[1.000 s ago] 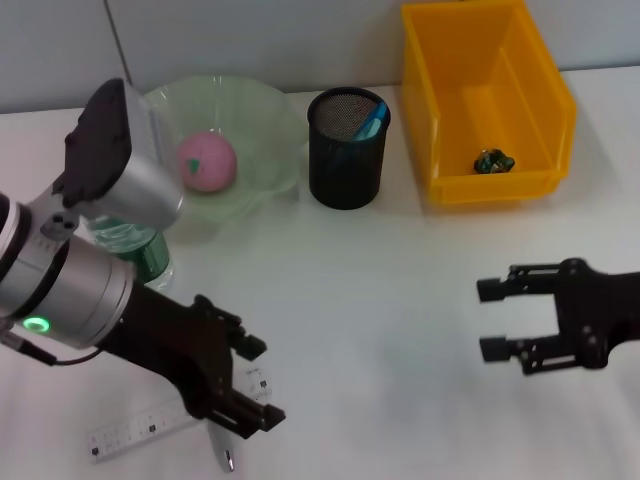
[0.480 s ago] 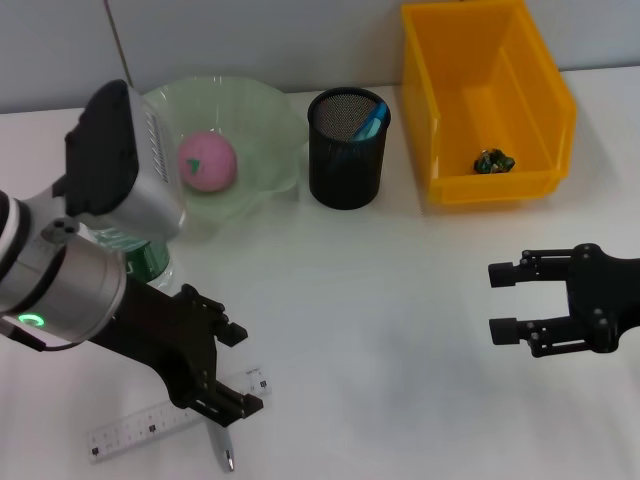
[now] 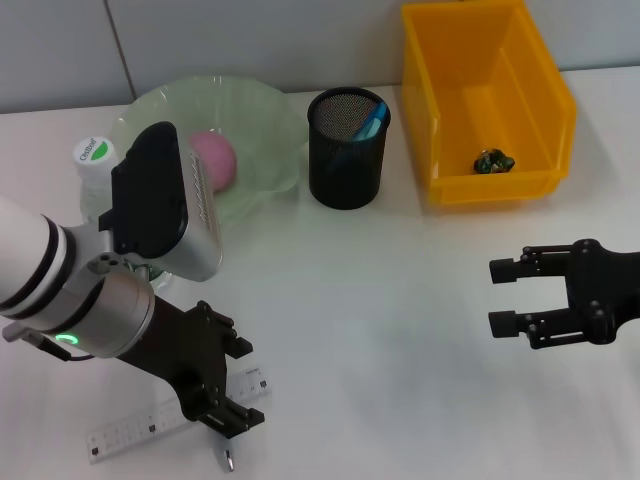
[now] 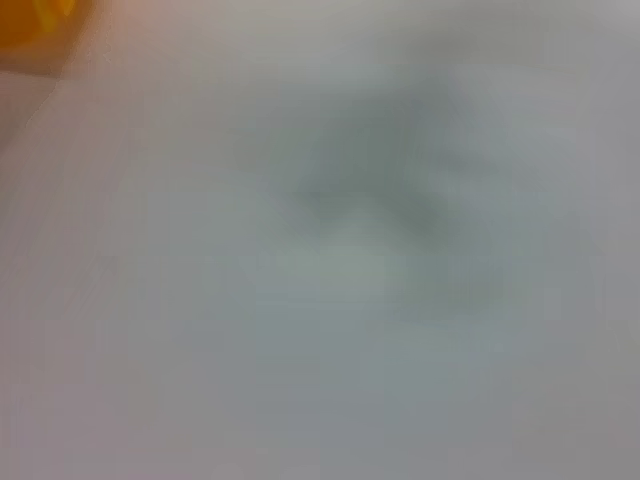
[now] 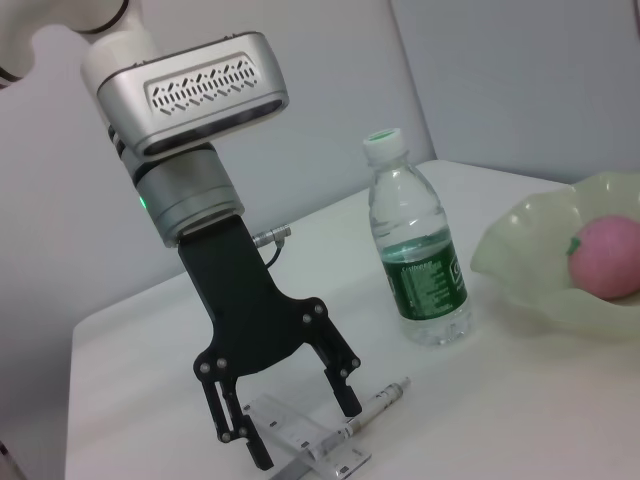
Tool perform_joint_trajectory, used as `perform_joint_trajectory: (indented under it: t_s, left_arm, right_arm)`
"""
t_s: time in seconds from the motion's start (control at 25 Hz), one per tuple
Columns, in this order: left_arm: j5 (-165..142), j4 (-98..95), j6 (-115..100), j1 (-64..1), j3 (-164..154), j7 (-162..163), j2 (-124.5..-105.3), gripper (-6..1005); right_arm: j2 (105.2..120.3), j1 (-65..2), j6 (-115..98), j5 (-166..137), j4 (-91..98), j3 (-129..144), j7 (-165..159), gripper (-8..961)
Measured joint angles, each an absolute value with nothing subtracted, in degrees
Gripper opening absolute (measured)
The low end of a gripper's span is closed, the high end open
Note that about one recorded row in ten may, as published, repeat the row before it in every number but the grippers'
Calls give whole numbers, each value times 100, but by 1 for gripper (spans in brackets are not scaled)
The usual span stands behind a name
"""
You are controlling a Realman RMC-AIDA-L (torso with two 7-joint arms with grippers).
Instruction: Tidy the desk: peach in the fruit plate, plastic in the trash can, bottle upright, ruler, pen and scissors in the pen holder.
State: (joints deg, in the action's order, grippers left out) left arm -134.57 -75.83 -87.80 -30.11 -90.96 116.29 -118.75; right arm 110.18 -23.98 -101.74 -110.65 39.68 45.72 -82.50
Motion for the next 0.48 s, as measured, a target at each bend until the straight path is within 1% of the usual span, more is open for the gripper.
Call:
perform_joint_trajectory:
  t_s: [0.48]
  left_arm:
    - [-13549, -7368, -8441, -3048, -9319, 11415, -11873, 774]
  right_arm:
    - [11021, -2392, -10051, -11223, 3965, 4553, -8388, 765]
